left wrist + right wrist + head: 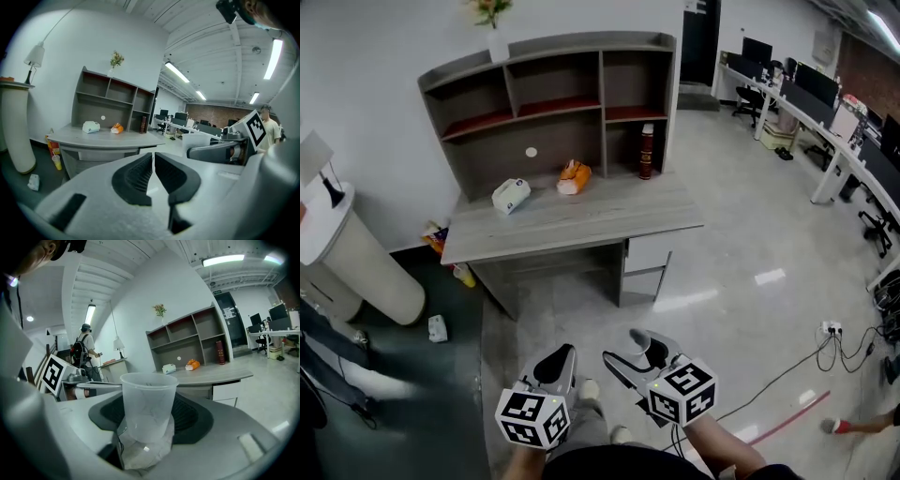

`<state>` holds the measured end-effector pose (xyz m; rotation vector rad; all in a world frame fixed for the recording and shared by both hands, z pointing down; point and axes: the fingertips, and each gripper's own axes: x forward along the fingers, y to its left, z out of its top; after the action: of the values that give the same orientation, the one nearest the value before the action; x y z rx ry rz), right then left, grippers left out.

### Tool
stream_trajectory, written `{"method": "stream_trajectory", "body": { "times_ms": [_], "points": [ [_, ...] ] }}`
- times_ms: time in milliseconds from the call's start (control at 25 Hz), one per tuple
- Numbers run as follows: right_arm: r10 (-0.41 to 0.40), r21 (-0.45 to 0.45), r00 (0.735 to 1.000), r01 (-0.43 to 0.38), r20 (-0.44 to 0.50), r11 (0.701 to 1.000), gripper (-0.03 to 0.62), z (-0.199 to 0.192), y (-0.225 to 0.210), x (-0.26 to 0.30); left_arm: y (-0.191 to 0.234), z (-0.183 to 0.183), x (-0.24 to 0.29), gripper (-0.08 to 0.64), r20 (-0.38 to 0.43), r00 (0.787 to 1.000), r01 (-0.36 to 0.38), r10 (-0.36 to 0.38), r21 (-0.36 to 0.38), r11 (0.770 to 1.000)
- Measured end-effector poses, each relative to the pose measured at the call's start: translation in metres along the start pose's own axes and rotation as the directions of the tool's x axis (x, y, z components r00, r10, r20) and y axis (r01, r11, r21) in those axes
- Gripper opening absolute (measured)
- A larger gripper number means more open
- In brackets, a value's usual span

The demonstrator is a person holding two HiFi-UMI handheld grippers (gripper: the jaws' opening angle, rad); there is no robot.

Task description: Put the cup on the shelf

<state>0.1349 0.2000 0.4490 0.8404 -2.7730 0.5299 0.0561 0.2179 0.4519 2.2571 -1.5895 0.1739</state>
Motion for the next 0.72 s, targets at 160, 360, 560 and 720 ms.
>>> {"method": "stream_trajectory", "body": {
  "times_ms": [160, 360, 560, 720],
  "points": [
    [-0.004, -0.005, 1.0, 0.004, -0.015, 1.0, 0.287, 0.004, -0.011, 0.017, 0.016, 0.007, 0.021, 0.006, 0.004, 1.0, 0.006, -0.006, -0.011, 1.0],
    [-0.024, -0.011, 0.999, 0.023, -0.032, 1.0, 0.287, 0.013, -0.032, 0.045, 0.038, 0.018, 0.051, 0.012, 0.006, 1.0, 0.021, -0.021, -0.006, 1.0],
    [-0.023, -0.018, 0.999, 0.023, -0.045, 1.0, 0.287, 0.028, -0.047, 0.081, 0.071, 0.034, 0.078, 0.014, 0.008, 1.0, 0.026, -0.026, -0.019, 0.999],
    [-0.027, -0.015, 0.999, 0.026, -0.044, 1.0, 0.287, 0.045, -0.062, 0.112, 0.096, 0.05, 0.098, 0.014, 0.009, 1.0, 0.028, -0.027, -0.018, 0.999]
  ]
}}
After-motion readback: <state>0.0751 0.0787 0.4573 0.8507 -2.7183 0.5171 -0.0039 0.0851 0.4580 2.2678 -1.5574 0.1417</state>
